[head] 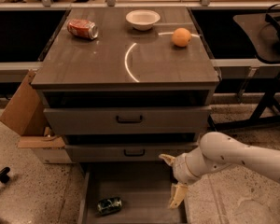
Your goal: Pick green can from bottom drawer and place on counter
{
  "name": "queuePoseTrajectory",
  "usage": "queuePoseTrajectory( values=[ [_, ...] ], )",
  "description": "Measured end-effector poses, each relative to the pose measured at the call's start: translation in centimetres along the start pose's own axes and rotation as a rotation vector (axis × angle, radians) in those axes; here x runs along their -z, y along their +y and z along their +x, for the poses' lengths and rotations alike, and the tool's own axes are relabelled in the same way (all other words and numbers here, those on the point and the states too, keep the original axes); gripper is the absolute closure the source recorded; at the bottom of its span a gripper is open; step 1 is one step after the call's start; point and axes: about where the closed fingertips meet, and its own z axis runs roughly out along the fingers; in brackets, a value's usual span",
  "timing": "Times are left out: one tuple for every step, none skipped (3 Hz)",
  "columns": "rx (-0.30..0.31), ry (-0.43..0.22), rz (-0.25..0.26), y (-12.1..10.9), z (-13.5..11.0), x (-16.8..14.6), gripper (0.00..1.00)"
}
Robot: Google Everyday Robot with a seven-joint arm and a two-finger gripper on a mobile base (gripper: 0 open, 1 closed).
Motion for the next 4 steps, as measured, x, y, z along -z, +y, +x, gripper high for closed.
queuePoseTrajectory(
  values=[
    [0.0, -0.003, -0.002, 0.0, 0.1, -0.3, 0.0],
    [0.003, -0.028, -0.022, -0.1, 1.3, -3.2, 0.0],
    [0.025, -0.074, -0.031, -0.3, 2.8, -6.5, 0.0],
    [0.044, -0.11, -0.033, -0.1, 3.7, -9.7, 0.0]
  ],
)
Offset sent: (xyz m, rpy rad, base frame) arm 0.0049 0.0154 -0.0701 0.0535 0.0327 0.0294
